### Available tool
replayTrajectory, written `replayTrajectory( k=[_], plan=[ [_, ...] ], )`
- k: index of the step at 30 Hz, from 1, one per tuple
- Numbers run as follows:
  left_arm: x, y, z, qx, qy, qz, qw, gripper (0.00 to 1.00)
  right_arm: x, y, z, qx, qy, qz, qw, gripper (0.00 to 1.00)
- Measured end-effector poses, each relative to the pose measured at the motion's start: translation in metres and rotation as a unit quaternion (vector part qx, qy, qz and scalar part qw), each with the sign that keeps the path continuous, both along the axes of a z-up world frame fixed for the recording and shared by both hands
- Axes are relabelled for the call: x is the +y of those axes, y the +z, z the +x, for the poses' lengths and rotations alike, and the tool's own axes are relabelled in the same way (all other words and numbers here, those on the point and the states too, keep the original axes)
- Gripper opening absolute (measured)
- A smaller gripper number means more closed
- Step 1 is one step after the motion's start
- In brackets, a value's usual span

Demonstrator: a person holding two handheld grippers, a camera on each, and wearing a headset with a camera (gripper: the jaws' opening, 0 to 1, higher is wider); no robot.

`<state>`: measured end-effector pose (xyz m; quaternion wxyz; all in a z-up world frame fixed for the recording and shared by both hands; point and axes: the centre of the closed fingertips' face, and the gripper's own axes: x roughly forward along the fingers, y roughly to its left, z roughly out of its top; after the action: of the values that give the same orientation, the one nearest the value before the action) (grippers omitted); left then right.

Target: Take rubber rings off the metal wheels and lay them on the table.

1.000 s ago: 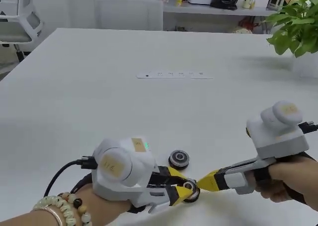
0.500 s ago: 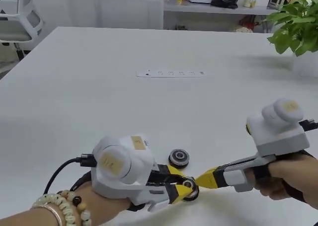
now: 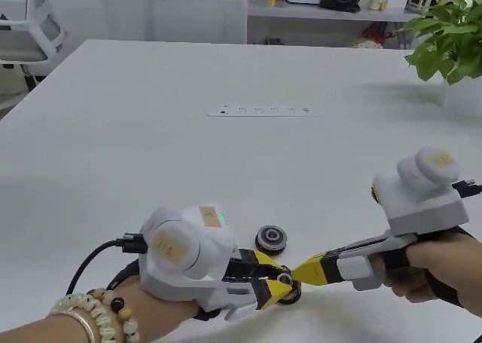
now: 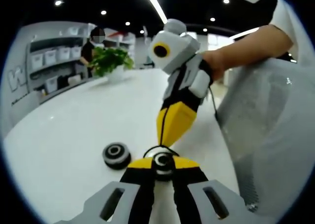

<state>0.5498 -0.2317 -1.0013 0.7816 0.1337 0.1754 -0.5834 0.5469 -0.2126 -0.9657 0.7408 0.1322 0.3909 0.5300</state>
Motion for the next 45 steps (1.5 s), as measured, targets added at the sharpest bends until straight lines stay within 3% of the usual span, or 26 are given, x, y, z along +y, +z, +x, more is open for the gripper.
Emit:
replayTrajectory(
  k=[1, 2, 3, 7, 14, 15, 17, 23, 28, 32, 36, 41, 45],
  plan=[
    [0.000, 0.000, 0.002, 0.000, 0.005, -0.001, 1.0000, 0.13, -0.007, -0.010, 0.001, -0.013, -0.008, -0.043, 0.9990, 0.00],
    [0.000, 0.000, 0.001, 0.001, 0.004, -0.001, 1.0000, 0.13, -0.005, -0.014, -0.002, -0.040, 0.006, -0.051, 0.9979, 0.00],
    [0.000, 0.000, 0.001, 0.000, 0.004, 0.000, 1.0000, 0.13, -0.004, -0.015, -0.005, -0.025, 0.005, -0.052, 0.9983, 0.00],
    [0.000, 0.000, 0.001, 0.000, 0.005, -0.001, 1.0000, 0.13, -0.013, -0.023, 0.001, -0.024, -0.005, -0.071, 0.9972, 0.00],
    [-0.001, 0.000, -0.001, 0.003, 0.003, 0.000, 1.0000, 0.14, -0.017, -0.031, -0.005, -0.019, 0.000, -0.094, 0.9954, 0.00],
    [-0.001, 0.000, -0.001, 0.000, 0.004, 0.004, 1.0000, 0.14, -0.017, -0.032, -0.005, -0.019, -0.001, -0.096, 0.9952, 0.00],
    [-0.002, 0.001, -0.002, -0.023, -0.006, 0.027, 0.9993, 0.14, -0.019, -0.031, -0.005, -0.016, -0.003, -0.095, 0.9954, 0.00],
    [-0.004, 0.004, -0.002, -0.013, -0.007, 0.026, 0.9995, 0.14, -0.021, -0.031, -0.005, -0.014, -0.006, -0.095, 0.9953, 0.00],
    [-0.002, 0.018, -0.002, 0.000, -0.007, 0.007, 1.0000, 0.18, -0.024, -0.030, -0.001, -0.014, -0.010, -0.097, 0.9951, 0.00],
    [-0.001, 0.030, -0.004, -0.004, -0.015, -0.006, 0.9999, 0.27, -0.025, -0.026, 0.002, -0.018, -0.015, -0.095, 0.9953, 0.00],
    [0.001, 0.045, -0.005, 0.004, -0.020, -0.029, 0.9994, 0.37, -0.024, -0.022, 0.004, -0.025, -0.016, -0.094, 0.9951, 0.00],
    [0.004, 0.064, -0.001, -0.004, -0.014, -0.047, 0.9988, 0.48, -0.026, -0.018, 0.008, -0.033, -0.018, -0.094, 0.9949, 0.00],
    [0.008, 0.072, -0.001, -0.011, -0.017, -0.042, 0.9989, 0.58, -0.027, -0.014, 0.010, -0.038, -0.020, -0.092, 0.9949, 0.00]
  ],
)
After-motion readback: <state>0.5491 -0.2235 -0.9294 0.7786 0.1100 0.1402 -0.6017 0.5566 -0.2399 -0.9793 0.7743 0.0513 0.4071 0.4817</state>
